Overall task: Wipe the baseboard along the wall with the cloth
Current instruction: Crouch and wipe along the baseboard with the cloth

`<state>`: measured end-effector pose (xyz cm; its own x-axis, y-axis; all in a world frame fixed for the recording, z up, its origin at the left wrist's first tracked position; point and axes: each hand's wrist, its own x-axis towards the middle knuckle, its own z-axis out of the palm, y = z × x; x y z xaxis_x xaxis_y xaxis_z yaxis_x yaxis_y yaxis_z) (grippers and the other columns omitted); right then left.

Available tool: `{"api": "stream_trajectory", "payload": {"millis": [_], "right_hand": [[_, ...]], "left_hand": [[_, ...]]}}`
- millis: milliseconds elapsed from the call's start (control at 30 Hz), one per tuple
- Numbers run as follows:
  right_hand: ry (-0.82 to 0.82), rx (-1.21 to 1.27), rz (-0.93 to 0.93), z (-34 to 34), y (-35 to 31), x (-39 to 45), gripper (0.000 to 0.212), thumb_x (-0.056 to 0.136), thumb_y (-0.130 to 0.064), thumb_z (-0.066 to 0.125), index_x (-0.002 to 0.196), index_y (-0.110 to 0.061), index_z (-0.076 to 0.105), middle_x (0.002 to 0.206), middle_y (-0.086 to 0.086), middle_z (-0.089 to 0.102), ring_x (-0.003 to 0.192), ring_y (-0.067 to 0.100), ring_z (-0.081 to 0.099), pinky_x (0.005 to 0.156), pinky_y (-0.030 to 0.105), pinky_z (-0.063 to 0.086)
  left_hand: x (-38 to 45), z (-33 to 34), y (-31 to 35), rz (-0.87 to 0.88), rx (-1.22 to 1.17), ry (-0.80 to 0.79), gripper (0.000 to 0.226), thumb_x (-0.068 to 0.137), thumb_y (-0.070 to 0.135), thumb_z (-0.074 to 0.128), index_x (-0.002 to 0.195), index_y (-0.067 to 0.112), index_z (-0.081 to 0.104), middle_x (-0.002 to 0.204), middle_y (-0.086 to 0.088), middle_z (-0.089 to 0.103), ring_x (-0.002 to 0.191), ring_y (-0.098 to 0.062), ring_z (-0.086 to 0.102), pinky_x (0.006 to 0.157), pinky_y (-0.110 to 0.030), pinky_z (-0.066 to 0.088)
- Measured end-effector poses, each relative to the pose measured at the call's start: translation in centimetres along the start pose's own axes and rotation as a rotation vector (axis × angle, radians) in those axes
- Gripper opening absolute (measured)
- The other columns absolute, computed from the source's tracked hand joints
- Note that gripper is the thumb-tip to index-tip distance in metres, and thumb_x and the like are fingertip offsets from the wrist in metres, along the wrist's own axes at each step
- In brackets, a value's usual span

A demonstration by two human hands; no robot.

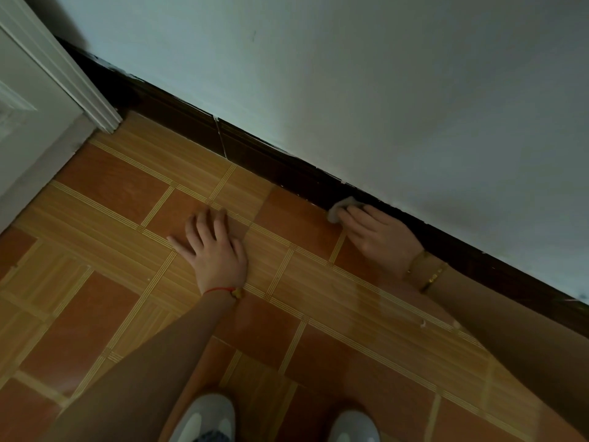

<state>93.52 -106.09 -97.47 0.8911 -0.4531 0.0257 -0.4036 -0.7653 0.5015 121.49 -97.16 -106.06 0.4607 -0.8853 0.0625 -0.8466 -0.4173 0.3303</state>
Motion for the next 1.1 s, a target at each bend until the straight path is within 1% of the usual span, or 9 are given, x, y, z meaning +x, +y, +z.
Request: {"api": "stream_trajectory", "payload": {"millis": [67,133,333,533,733,800,933,1033,1100], "right_hand": [[0.024,0.03,0.02,-0.3,-0.2,1.1,0.028,0.091,-0.002,0.046,0.105,-0.001,0.071,0.126,0.013,0.059,0.12,0.026,0.047,0.108,0.037,0.032],[0.076,0.044,0.034,-0.9,-0.3,3.3,0.033,0.093,0.002,0.04,0.101,-0.002,0.071,0.122,0.011,0.061,0.115,0.025,0.056,0.103,0.035,0.042],[0.298,0.042,0.038,-2.2,-0.2,11.4,0.022,0.095,0.004,0.047,0.106,0.002,0.065,0.115,0.012,0.065,0.112,0.026,0.06,0.097,0.033,0.048],[0.27,0.054,0.03,-1.4,0.0,7.0,0.023,0.092,0.006,0.05,0.099,-0.001,0.071,0.119,0.012,0.064,0.112,0.024,0.06,0.097,0.035,0.048],[0.207,-0.016,0.033,-0.6,0.5,1.9,0.031,0.092,0.002,0.045,0.107,-0.003,0.071,0.126,0.013,0.061,0.12,0.027,0.048,0.108,0.038,0.031],[0.207,-0.01,0.031,-0.6,0.5,2.6,0.031,0.093,0.003,0.043,0.105,-0.003,0.072,0.124,0.012,0.062,0.118,0.026,0.052,0.108,0.037,0.033],[0.248,0.056,0.027,-0.3,-0.4,6.0,0.037,0.098,0.006,0.034,0.098,0.001,0.07,0.114,0.011,0.065,0.109,0.023,0.061,0.098,0.033,0.047],[0.278,0.074,0.007,0.1,-1.2,9.6,0.033,0.097,0.006,0.036,0.099,0.003,0.069,0.112,0.014,0.065,0.108,0.025,0.061,0.093,0.033,0.049],[0.267,0.1,-0.011,0.3,-1.5,11.9,0.039,0.096,0.008,0.031,0.096,0.003,0.07,0.114,0.014,0.064,0.111,0.027,0.06,0.093,0.034,0.048]], "left_hand": [[0.0,0.0,0.0,-0.007,0.006,-0.008,0.048,0.097,0.028,0.039,0.144,0.017,0.042,0.15,-0.014,0.039,0.147,-0.037,0.024,0.116,-0.073,0.003],[0.1,0.1,-0.1,-0.014,0.007,-0.017,0.051,0.096,0.03,0.034,0.144,0.017,0.042,0.151,-0.013,0.039,0.147,-0.036,0.023,0.116,-0.073,0.002],[0.1,0.1,-0.2,-0.005,-0.005,-0.005,0.048,0.097,0.026,0.042,0.144,0.017,0.042,0.151,-0.013,0.038,0.148,-0.037,0.022,0.116,-0.073,0.001],[0.1,0.1,-0.2,0.0,-0.001,-0.002,0.046,0.098,0.026,0.042,0.143,0.017,0.043,0.149,-0.014,0.039,0.146,-0.038,0.024,0.116,-0.073,0.002],[0.1,0.2,-0.1,-0.004,0.017,-0.006,0.046,0.098,0.027,0.044,0.143,0.017,0.043,0.149,-0.014,0.04,0.146,-0.038,0.025,0.116,-0.073,0.004],[0.1,0.2,-0.1,-0.006,0.023,-0.006,0.047,0.098,0.027,0.042,0.143,0.017,0.042,0.149,-0.014,0.039,0.146,-0.038,0.025,0.115,-0.073,0.005],[0.2,0.2,0.0,-0.011,0.023,-0.015,0.049,0.096,0.031,0.036,0.143,0.018,0.042,0.149,-0.013,0.039,0.146,-0.037,0.025,0.116,-0.073,0.004],[0.2,0.2,-0.1,-0.011,0.025,-0.016,0.049,0.096,0.032,0.035,0.143,0.019,0.042,0.149,-0.012,0.039,0.146,-0.037,0.024,0.116,-0.073,0.003],[0.3,0.3,-0.1,-0.012,0.029,-0.022,0.049,0.096,0.033,0.035,0.143,0.019,0.043,0.149,-0.013,0.039,0.147,-0.037,0.024,0.116,-0.072,0.002]]}}
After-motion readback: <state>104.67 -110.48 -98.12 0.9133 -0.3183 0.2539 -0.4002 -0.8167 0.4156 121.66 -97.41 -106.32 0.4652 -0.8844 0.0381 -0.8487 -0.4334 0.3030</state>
